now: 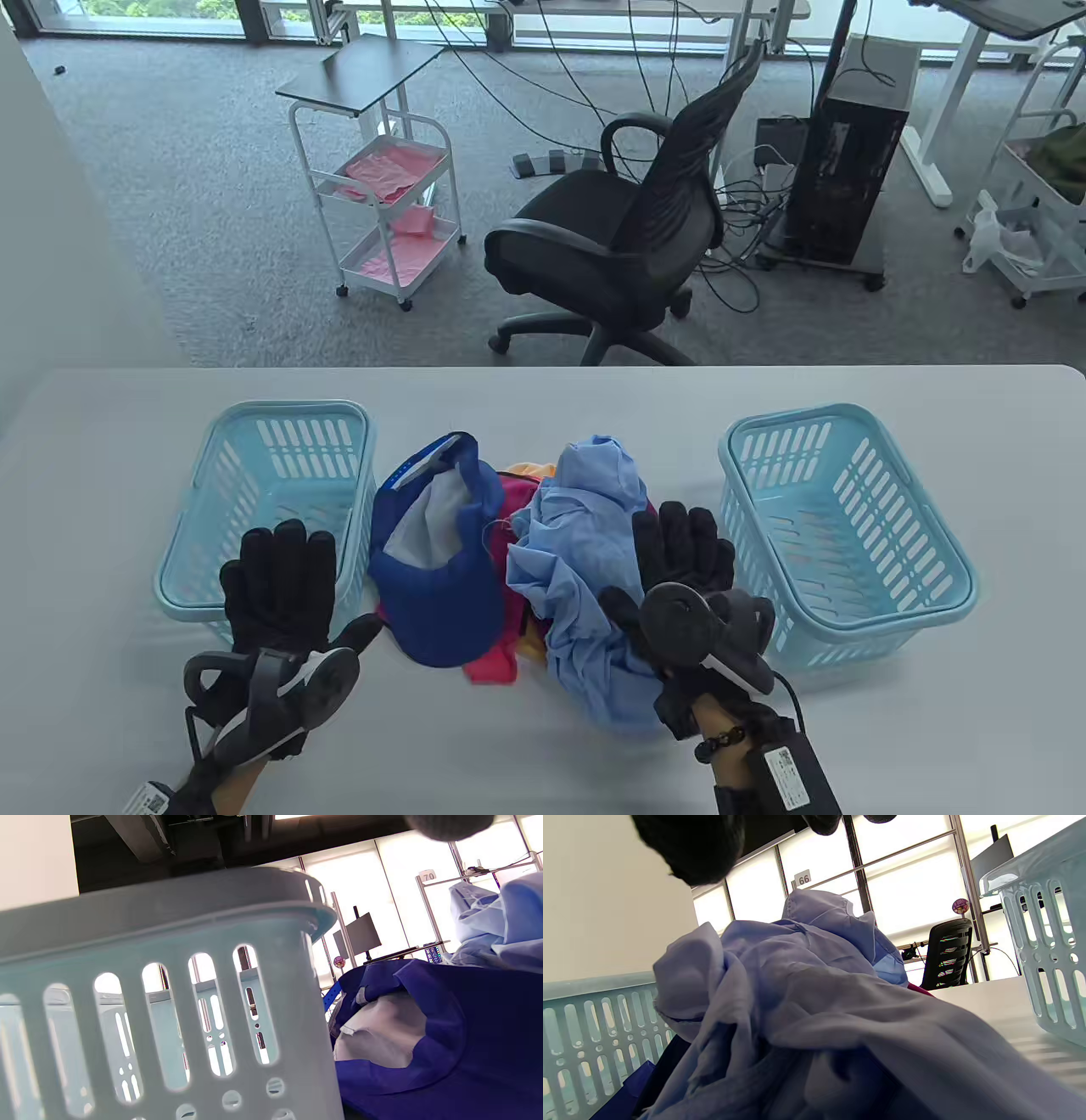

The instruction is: Sort apparel and towels into hand baskets

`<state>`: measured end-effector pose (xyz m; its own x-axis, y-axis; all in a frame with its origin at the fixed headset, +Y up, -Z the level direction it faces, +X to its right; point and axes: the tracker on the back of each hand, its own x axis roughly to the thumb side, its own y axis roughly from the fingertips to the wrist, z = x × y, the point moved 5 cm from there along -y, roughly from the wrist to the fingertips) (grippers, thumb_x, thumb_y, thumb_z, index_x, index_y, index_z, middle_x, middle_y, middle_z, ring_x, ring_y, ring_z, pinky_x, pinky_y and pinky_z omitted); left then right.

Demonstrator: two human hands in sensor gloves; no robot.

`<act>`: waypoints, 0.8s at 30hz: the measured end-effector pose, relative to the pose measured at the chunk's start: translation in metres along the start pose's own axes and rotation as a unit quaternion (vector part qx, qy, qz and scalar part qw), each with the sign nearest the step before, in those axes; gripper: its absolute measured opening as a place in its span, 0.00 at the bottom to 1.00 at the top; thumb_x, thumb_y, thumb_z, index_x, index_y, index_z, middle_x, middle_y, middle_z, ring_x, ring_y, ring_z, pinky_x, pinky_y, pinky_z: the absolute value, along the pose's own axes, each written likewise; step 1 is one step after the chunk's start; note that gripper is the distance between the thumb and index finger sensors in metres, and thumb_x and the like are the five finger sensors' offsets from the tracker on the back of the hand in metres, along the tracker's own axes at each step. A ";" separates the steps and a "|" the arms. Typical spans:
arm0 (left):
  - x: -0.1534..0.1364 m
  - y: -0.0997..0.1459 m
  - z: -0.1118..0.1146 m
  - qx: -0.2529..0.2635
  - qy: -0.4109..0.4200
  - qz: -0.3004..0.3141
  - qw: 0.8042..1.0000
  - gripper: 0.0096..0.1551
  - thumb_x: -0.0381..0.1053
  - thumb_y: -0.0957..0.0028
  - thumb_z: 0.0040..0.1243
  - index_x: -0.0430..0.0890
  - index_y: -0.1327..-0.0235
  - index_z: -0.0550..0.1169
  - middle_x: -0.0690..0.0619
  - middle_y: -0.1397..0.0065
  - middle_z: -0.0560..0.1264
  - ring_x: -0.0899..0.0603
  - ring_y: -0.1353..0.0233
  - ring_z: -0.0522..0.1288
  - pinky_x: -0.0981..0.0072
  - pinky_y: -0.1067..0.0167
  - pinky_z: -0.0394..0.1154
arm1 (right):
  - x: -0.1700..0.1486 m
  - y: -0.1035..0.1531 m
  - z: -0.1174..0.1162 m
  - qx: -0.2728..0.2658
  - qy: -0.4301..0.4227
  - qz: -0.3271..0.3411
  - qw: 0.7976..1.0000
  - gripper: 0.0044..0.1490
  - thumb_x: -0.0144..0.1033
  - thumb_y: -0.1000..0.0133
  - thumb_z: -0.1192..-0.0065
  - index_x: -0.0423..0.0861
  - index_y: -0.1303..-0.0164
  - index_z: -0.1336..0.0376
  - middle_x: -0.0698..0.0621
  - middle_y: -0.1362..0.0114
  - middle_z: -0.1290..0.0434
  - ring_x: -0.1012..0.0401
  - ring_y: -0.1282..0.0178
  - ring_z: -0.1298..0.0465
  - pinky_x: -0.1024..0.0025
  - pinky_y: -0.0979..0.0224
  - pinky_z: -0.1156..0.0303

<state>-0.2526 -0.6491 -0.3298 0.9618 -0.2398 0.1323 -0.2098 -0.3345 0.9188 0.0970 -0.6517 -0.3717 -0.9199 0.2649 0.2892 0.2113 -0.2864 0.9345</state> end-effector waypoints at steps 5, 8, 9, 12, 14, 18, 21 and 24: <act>-0.002 0.001 -0.004 0.012 0.008 -0.002 1.000 0.62 0.74 0.47 0.45 0.38 0.17 0.38 0.30 0.14 0.42 0.19 0.17 0.46 0.24 0.26 0.50 | 0.000 0.000 0.001 -0.005 0.002 0.000 1.000 0.57 0.53 0.44 0.38 0.34 0.17 0.58 0.28 0.16 0.61 0.26 0.20 0.59 0.23 0.25 0.56; -0.002 0.002 -0.004 0.012 0.007 -0.001 1.000 0.62 0.74 0.47 0.45 0.38 0.16 0.39 0.30 0.13 0.42 0.19 0.17 0.46 0.24 0.26 0.51 | 0.000 0.000 0.000 -0.002 0.003 -0.001 1.000 0.57 0.53 0.44 0.39 0.34 0.17 0.58 0.28 0.16 0.60 0.26 0.20 0.58 0.23 0.25 0.56; -0.002 0.002 -0.004 0.013 0.007 -0.001 1.000 0.62 0.74 0.47 0.45 0.38 0.16 0.39 0.30 0.13 0.42 0.19 0.17 0.46 0.24 0.26 0.51 | 0.000 0.000 0.000 -0.002 0.003 -0.001 1.000 0.57 0.53 0.44 0.38 0.34 0.17 0.58 0.28 0.16 0.60 0.26 0.20 0.58 0.23 0.25 0.56; -0.001 0.002 -0.004 0.010 0.009 0.000 1.000 0.62 0.74 0.47 0.45 0.38 0.16 0.39 0.30 0.13 0.42 0.19 0.17 0.46 0.24 0.26 0.51 | -0.001 0.000 0.000 -0.001 0.002 -0.004 1.000 0.57 0.53 0.44 0.39 0.34 0.17 0.58 0.27 0.16 0.59 0.26 0.20 0.57 0.23 0.25 0.55; -0.001 0.001 -0.003 0.007 0.009 0.000 1.000 0.62 0.74 0.47 0.45 0.38 0.16 0.39 0.30 0.13 0.43 0.19 0.17 0.47 0.23 0.26 0.52 | -0.002 0.000 0.000 -0.002 0.002 -0.004 1.000 0.57 0.53 0.44 0.39 0.34 0.17 0.58 0.27 0.16 0.59 0.26 0.20 0.57 0.23 0.25 0.55; -0.002 0.002 -0.003 0.007 0.011 -0.002 1.000 0.62 0.74 0.47 0.45 0.39 0.16 0.40 0.30 0.13 0.44 0.19 0.17 0.48 0.23 0.26 0.53 | -0.002 0.000 0.001 -0.004 0.001 -0.005 1.000 0.57 0.54 0.44 0.39 0.34 0.17 0.57 0.27 0.16 0.59 0.26 0.20 0.57 0.22 0.25 0.55; -0.002 0.002 -0.003 0.007 0.013 -0.002 1.000 0.61 0.74 0.47 0.45 0.39 0.16 0.41 0.30 0.13 0.44 0.20 0.16 0.49 0.23 0.26 0.54 | -0.002 0.000 0.002 -0.008 -0.001 -0.006 1.000 0.57 0.54 0.44 0.39 0.34 0.17 0.57 0.27 0.17 0.59 0.26 0.20 0.57 0.22 0.25 0.55; -0.002 0.002 -0.002 0.006 0.016 -0.003 1.000 0.61 0.74 0.47 0.45 0.39 0.15 0.42 0.29 0.13 0.45 0.19 0.17 0.51 0.23 0.26 0.54 | -0.003 0.000 0.002 -0.010 0.000 -0.007 1.000 0.57 0.53 0.44 0.39 0.34 0.17 0.57 0.26 0.17 0.59 0.26 0.20 0.57 0.22 0.25 0.55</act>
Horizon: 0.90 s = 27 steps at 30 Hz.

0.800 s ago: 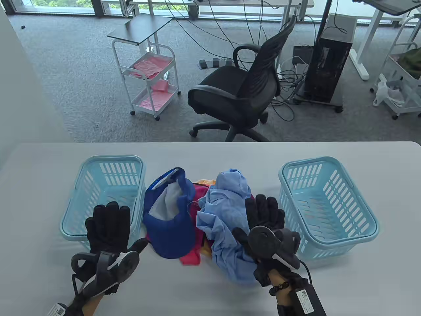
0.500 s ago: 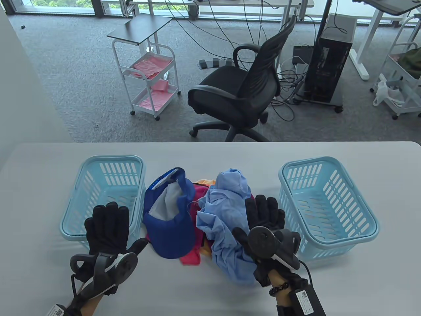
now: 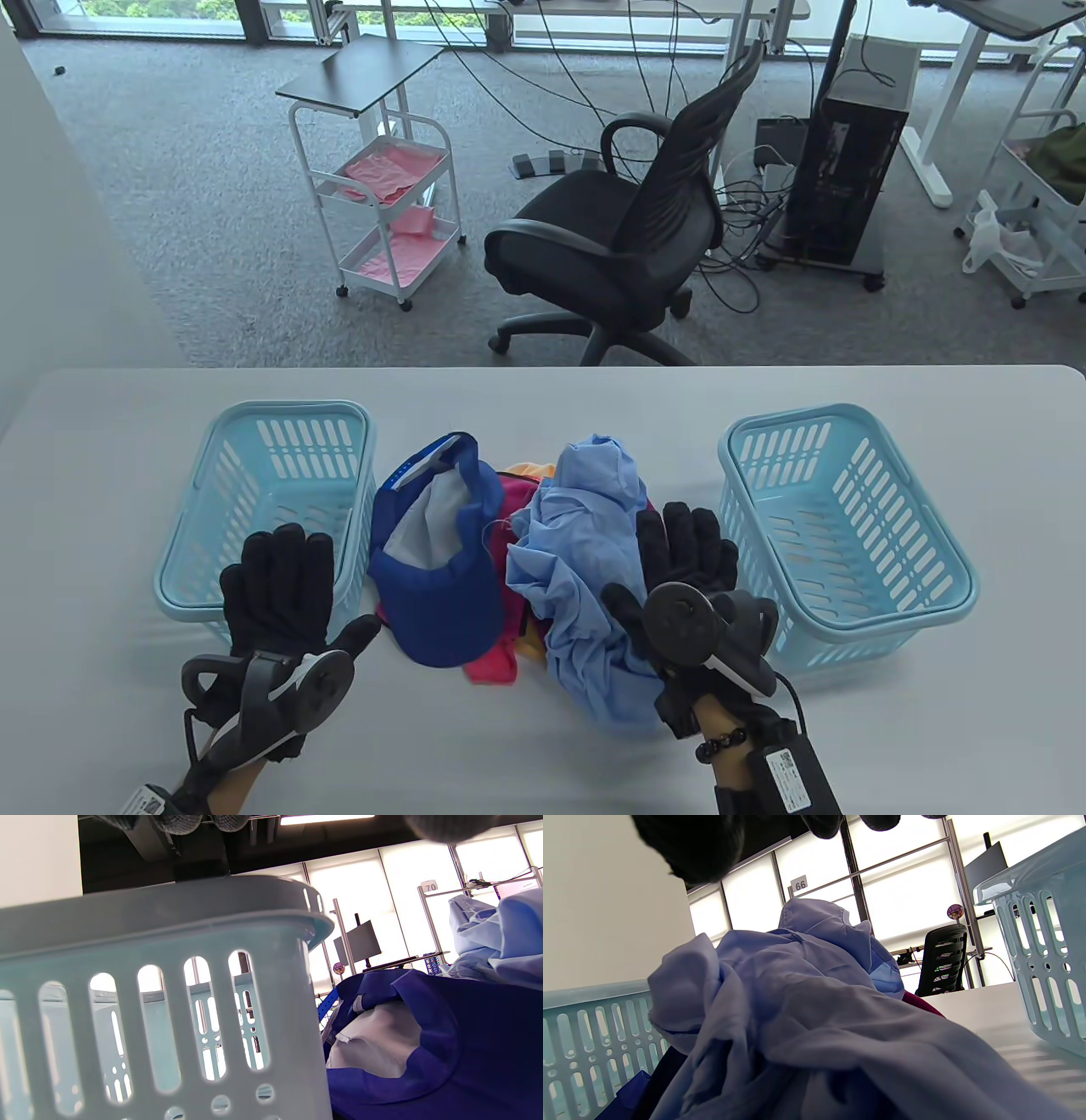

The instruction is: Sort apparel and towels into hand baskets

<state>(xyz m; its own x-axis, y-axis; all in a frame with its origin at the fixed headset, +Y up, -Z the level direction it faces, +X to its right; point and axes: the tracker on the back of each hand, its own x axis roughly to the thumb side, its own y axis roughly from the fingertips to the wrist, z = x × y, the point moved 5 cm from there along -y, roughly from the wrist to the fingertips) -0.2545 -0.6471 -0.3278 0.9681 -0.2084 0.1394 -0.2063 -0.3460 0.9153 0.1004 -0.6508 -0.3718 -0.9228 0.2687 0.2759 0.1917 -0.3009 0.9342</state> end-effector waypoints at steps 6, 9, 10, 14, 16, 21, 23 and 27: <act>0.000 0.000 0.000 -0.001 0.002 0.001 1.000 0.61 0.74 0.47 0.45 0.39 0.15 0.42 0.29 0.13 0.45 0.19 0.17 0.51 0.23 0.26 0.54 | -0.002 0.000 0.001 0.002 -0.001 -0.003 1.000 0.57 0.54 0.44 0.39 0.34 0.17 0.57 0.26 0.17 0.59 0.25 0.20 0.56 0.22 0.25 0.55; 0.000 0.000 0.000 0.000 0.002 0.002 1.000 0.61 0.74 0.47 0.45 0.39 0.15 0.42 0.29 0.13 0.46 0.19 0.17 0.51 0.23 0.26 0.54 | -0.004 0.000 0.002 -0.001 -0.008 -0.006 1.000 0.57 0.54 0.44 0.39 0.34 0.17 0.57 0.25 0.17 0.59 0.25 0.21 0.55 0.22 0.25 0.54; 0.000 0.000 0.000 0.002 0.002 0.002 1.000 0.61 0.74 0.47 0.45 0.39 0.15 0.42 0.29 0.13 0.45 0.19 0.17 0.51 0.23 0.26 0.54 | -0.005 0.001 0.003 -0.006 -0.011 -0.006 1.000 0.57 0.54 0.44 0.39 0.34 0.17 0.57 0.25 0.17 0.58 0.25 0.21 0.55 0.22 0.25 0.53; 0.000 0.000 -0.001 0.004 0.001 0.002 1.000 0.61 0.74 0.47 0.45 0.39 0.15 0.42 0.29 0.13 0.46 0.19 0.17 0.51 0.23 0.26 0.55 | -0.005 0.001 0.003 -0.010 -0.013 -0.007 1.000 0.58 0.54 0.44 0.39 0.33 0.17 0.59 0.24 0.18 0.59 0.24 0.21 0.54 0.22 0.25 0.53; 0.001 0.000 -0.001 0.005 0.001 0.003 1.000 0.61 0.74 0.47 0.45 0.39 0.15 0.42 0.29 0.13 0.46 0.19 0.17 0.51 0.23 0.26 0.55 | -0.004 0.002 0.004 -0.013 -0.018 -0.007 1.000 0.58 0.54 0.44 0.39 0.33 0.17 0.59 0.24 0.18 0.59 0.24 0.21 0.54 0.22 0.25 0.53; 0.000 0.001 -0.003 0.010 0.002 0.002 1.000 0.61 0.74 0.47 0.45 0.39 0.15 0.43 0.29 0.13 0.46 0.19 0.17 0.51 0.23 0.26 0.55 | -0.004 0.003 0.007 -0.019 -0.027 -0.021 0.999 0.62 0.57 0.44 0.40 0.32 0.16 0.61 0.22 0.18 0.59 0.22 0.22 0.53 0.19 0.27 0.51; 0.000 0.001 -0.003 0.011 0.004 0.001 1.000 0.61 0.74 0.47 0.45 0.39 0.15 0.43 0.29 0.13 0.46 0.20 0.16 0.51 0.23 0.26 0.55 | -0.004 0.002 0.005 -0.010 -0.030 -0.028 0.999 0.64 0.60 0.45 0.40 0.32 0.16 0.62 0.21 0.18 0.60 0.21 0.22 0.53 0.18 0.28 0.50; 0.000 0.001 -0.003 0.012 0.006 0.002 1.000 0.60 0.74 0.47 0.45 0.39 0.15 0.43 0.29 0.13 0.46 0.20 0.17 0.52 0.24 0.26 0.55 | 0.000 -0.001 -0.013 0.056 -0.029 -0.045 0.997 0.73 0.64 0.49 0.38 0.30 0.16 0.67 0.18 0.19 0.62 0.18 0.24 0.51 0.17 0.29 0.45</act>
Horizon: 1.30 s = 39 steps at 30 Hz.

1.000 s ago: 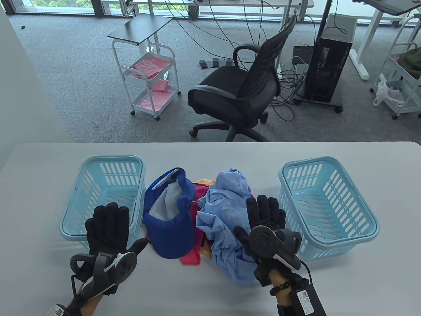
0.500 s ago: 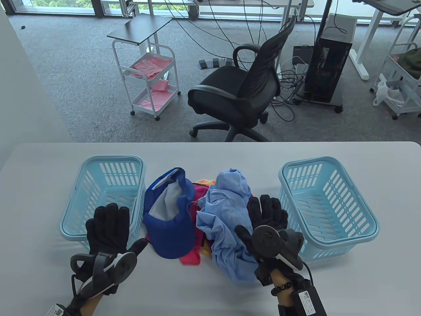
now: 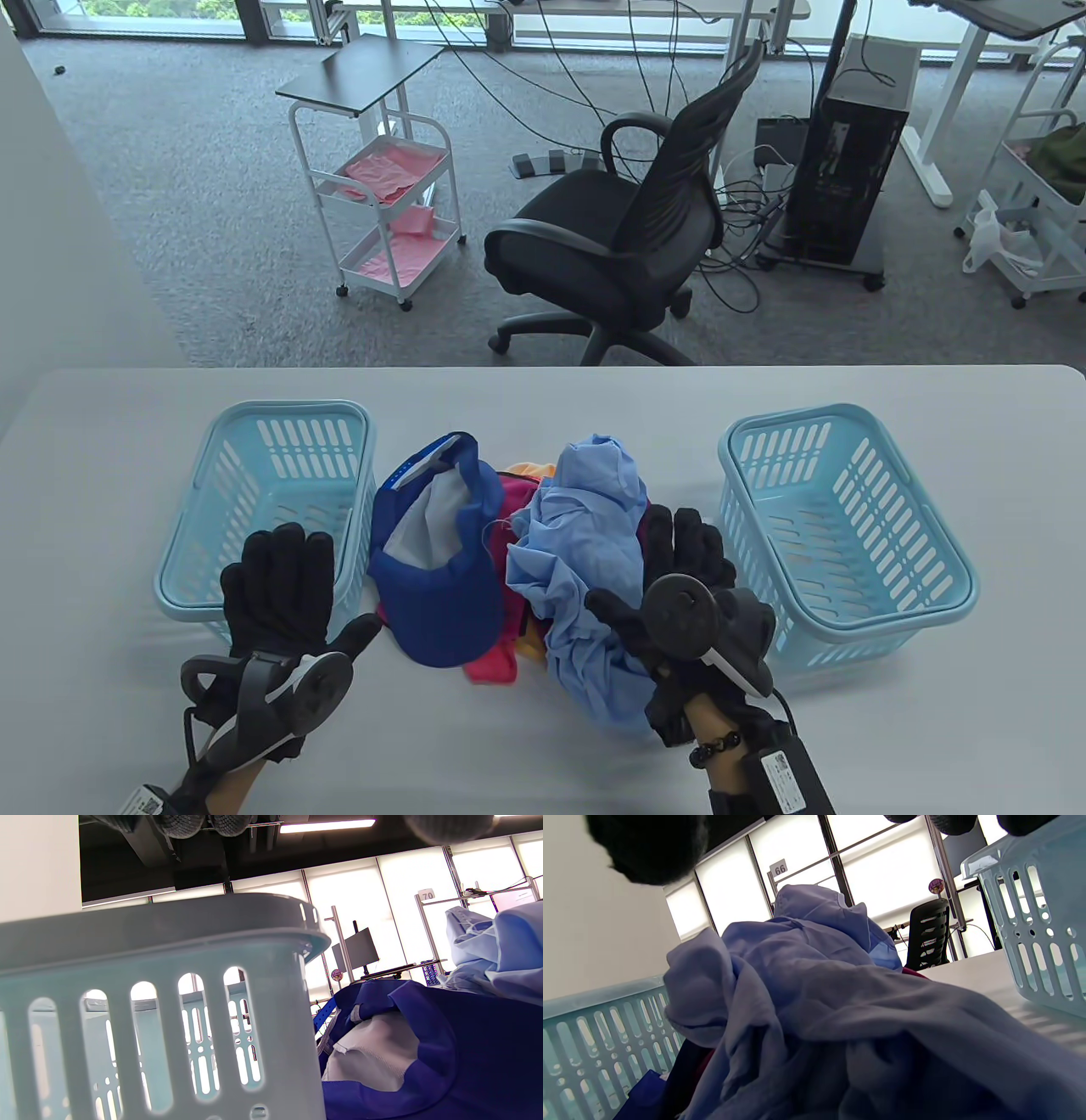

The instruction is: Sort apparel and towels into hand baskets

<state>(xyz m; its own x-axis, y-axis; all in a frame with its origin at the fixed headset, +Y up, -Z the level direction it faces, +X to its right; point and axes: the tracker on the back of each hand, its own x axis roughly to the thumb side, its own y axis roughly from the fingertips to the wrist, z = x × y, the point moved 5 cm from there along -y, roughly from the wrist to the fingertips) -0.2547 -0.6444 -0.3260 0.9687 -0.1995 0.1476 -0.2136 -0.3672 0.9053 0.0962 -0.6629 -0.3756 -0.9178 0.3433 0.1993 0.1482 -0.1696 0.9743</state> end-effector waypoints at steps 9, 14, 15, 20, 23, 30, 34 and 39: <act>0.000 0.001 -0.005 0.014 -0.001 -0.002 1.000 0.60 0.74 0.47 0.45 0.39 0.15 0.43 0.29 0.13 0.46 0.20 0.16 0.52 0.24 0.26 0.55 | 0.020 -0.025 -0.040 0.115 0.008 -0.052 0.992 0.80 0.64 0.51 0.36 0.24 0.20 0.73 0.14 0.21 0.62 0.14 0.28 0.47 0.16 0.34 0.39; -0.001 0.002 -0.005 0.015 0.000 -0.001 1.000 0.60 0.74 0.47 0.45 0.39 0.15 0.43 0.29 0.13 0.47 0.20 0.16 0.52 0.24 0.26 0.55 | 0.031 -0.046 -0.065 0.156 0.075 -0.073 0.982 0.85 0.64 0.54 0.35 0.21 0.24 0.79 0.13 0.23 0.64 0.14 0.29 0.46 0.16 0.34 0.38; -0.001 0.002 -0.005 0.015 0.001 -0.001 1.000 0.61 0.74 0.47 0.45 0.38 0.15 0.43 0.29 0.13 0.47 0.20 0.16 0.52 0.24 0.26 0.55 | 0.032 -0.049 -0.069 0.156 0.079 -0.076 0.982 0.85 0.63 0.54 0.35 0.22 0.24 0.79 0.13 0.23 0.64 0.15 0.28 0.46 0.16 0.34 0.38; 0.000 0.002 -0.005 0.015 0.004 0.001 1.000 0.60 0.74 0.47 0.45 0.39 0.15 0.43 0.29 0.13 0.47 0.20 0.17 0.52 0.24 0.26 0.55 | 0.033 -0.058 -0.097 0.177 0.136 -0.099 0.970 0.85 0.62 0.53 0.35 0.21 0.24 0.79 0.15 0.21 0.60 0.18 0.26 0.44 0.18 0.32 0.39; 0.000 0.002 -0.005 0.014 0.003 0.000 1.000 0.60 0.74 0.47 0.45 0.38 0.15 0.43 0.29 0.13 0.47 0.20 0.17 0.53 0.24 0.26 0.55 | 0.030 -0.057 -0.106 0.143 0.171 -0.099 0.970 0.82 0.60 0.51 0.34 0.21 0.24 0.77 0.19 0.22 0.52 0.22 0.27 0.39 0.23 0.31 0.37; 0.001 0.002 -0.005 0.013 0.002 0.001 1.000 0.60 0.74 0.47 0.45 0.38 0.15 0.44 0.29 0.13 0.47 0.20 0.17 0.53 0.24 0.26 0.56 | 0.023 -0.057 -0.104 0.074 0.201 -0.095 0.972 0.73 0.51 0.50 0.27 0.22 0.21 0.67 0.28 0.28 0.37 0.35 0.35 0.25 0.39 0.34 0.26; 0.001 0.002 -0.005 0.013 0.004 0.001 1.000 0.60 0.74 0.47 0.45 0.39 0.15 0.44 0.29 0.13 0.47 0.20 0.17 0.53 0.24 0.26 0.56 | 0.022 -0.057 -0.098 0.044 0.212 -0.090 0.972 0.67 0.46 0.50 0.25 0.24 0.21 0.61 0.33 0.33 0.31 0.42 0.42 0.19 0.47 0.40 0.20; -0.002 0.003 -0.007 0.018 0.009 -0.003 1.000 0.60 0.74 0.47 0.45 0.39 0.15 0.44 0.29 0.13 0.47 0.20 0.17 0.53 0.24 0.26 0.56 | 0.015 -0.056 -0.077 0.017 0.160 -0.092 0.983 0.62 0.42 0.50 0.22 0.30 0.20 0.55 0.35 0.36 0.27 0.45 0.46 0.17 0.50 0.43 0.18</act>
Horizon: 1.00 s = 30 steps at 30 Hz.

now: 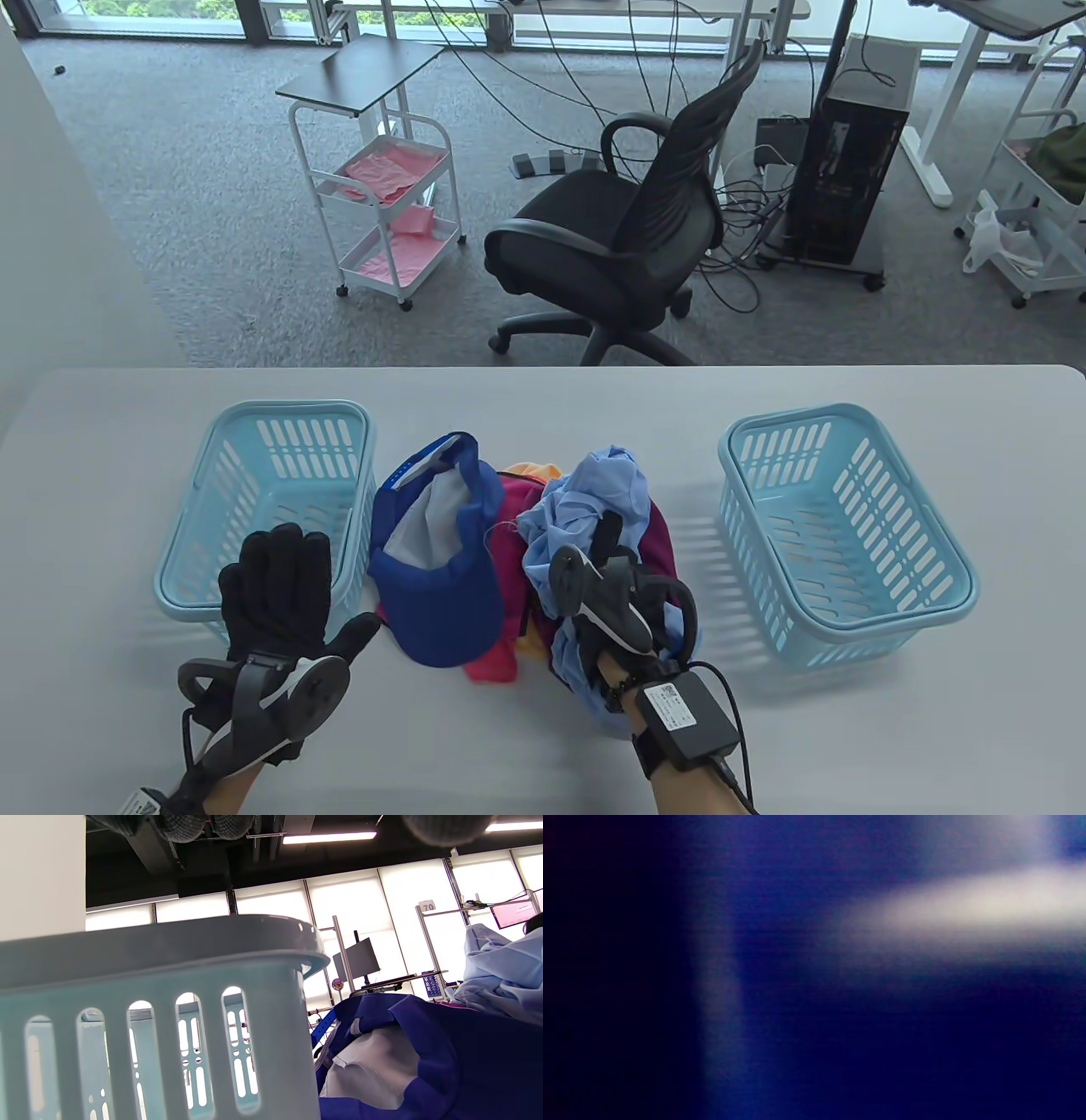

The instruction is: Sort apparel and towels into hand baskets

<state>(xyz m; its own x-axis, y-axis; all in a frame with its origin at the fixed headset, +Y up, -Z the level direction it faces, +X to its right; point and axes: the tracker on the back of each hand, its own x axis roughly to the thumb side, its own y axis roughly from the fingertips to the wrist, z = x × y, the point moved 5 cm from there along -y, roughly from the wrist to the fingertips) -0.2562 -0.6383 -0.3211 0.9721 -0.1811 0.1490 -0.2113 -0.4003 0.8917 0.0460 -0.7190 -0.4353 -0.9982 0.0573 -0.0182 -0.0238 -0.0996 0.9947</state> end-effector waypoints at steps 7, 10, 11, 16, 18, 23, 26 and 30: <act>0.000 0.000 0.000 0.002 0.005 0.002 1.000 0.60 0.74 0.47 0.45 0.38 0.15 0.44 0.29 0.13 0.47 0.20 0.17 0.53 0.24 0.26 0.56 | -0.017 0.010 0.056 -0.040 -0.083 -0.005 0.996 0.58 0.39 0.50 0.22 0.36 0.19 0.54 0.35 0.35 0.27 0.43 0.44 0.18 0.47 0.41 0.19; -0.001 0.000 -0.001 0.003 0.007 -0.001 1.000 0.60 0.74 0.47 0.45 0.38 0.15 0.44 0.29 0.13 0.47 0.20 0.17 0.53 0.24 0.26 0.56 | -0.019 0.014 0.091 -0.063 -0.092 0.001 0.994 0.57 0.38 0.49 0.22 0.37 0.19 0.53 0.35 0.35 0.27 0.43 0.44 0.18 0.47 0.41 0.19; -0.001 0.000 -0.001 0.003 0.007 -0.001 1.000 0.60 0.74 0.46 0.45 0.39 0.15 0.44 0.29 0.13 0.47 0.20 0.17 0.53 0.24 0.26 0.56 | -0.020 0.015 0.100 -0.070 -0.095 0.003 0.993 0.57 0.38 0.49 0.22 0.37 0.19 0.53 0.35 0.35 0.27 0.42 0.44 0.18 0.47 0.41 0.19; -0.002 0.001 -0.001 0.005 0.007 -0.004 1.000 0.60 0.74 0.47 0.45 0.38 0.15 0.44 0.29 0.13 0.48 0.20 0.17 0.53 0.24 0.26 0.56 | -0.029 0.019 0.158 -0.106 -0.115 0.005 0.988 0.56 0.37 0.49 0.22 0.38 0.19 0.53 0.35 0.34 0.27 0.42 0.43 0.18 0.46 0.41 0.19; -0.002 0.001 -0.001 0.004 0.007 -0.005 1.000 0.60 0.74 0.46 0.45 0.38 0.15 0.44 0.29 0.13 0.47 0.20 0.16 0.53 0.24 0.26 0.56 | -0.036 0.020 0.180 -0.127 -0.110 0.003 0.986 0.55 0.37 0.48 0.23 0.38 0.19 0.53 0.34 0.34 0.27 0.41 0.43 0.18 0.46 0.41 0.20; -0.003 0.001 -0.002 0.003 0.006 -0.007 1.000 0.60 0.74 0.47 0.45 0.38 0.15 0.44 0.29 0.13 0.48 0.20 0.17 0.53 0.24 0.26 0.56 | -0.061 0.020 0.219 -0.166 -0.082 -0.014 0.983 0.54 0.35 0.48 0.23 0.41 0.19 0.53 0.33 0.33 0.28 0.41 0.42 0.19 0.45 0.40 0.20; -0.003 0.000 -0.002 0.002 0.005 -0.007 1.000 0.60 0.74 0.47 0.45 0.38 0.15 0.44 0.29 0.13 0.48 0.20 0.16 0.53 0.24 0.26 0.56 | -0.081 0.018 0.237 -0.189 -0.049 -0.034 0.980 0.53 0.34 0.48 0.24 0.42 0.19 0.52 0.33 0.32 0.29 0.40 0.42 0.19 0.44 0.39 0.21; -0.003 0.000 -0.002 0.003 0.003 -0.005 1.000 0.60 0.74 0.46 0.45 0.38 0.15 0.44 0.29 0.13 0.48 0.20 0.17 0.53 0.24 0.26 0.56 | -0.109 0.012 0.249 -0.208 -0.009 -0.066 0.976 0.52 0.34 0.48 0.24 0.43 0.19 0.52 0.33 0.32 0.29 0.40 0.41 0.20 0.44 0.39 0.21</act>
<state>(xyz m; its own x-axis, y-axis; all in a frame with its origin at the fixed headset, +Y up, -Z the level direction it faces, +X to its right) -0.2584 -0.6359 -0.3207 0.9748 -0.1719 0.1419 -0.2015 -0.4071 0.8909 0.1687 -0.4796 -0.3960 -0.9840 0.1137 -0.1374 -0.1757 -0.4854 0.8565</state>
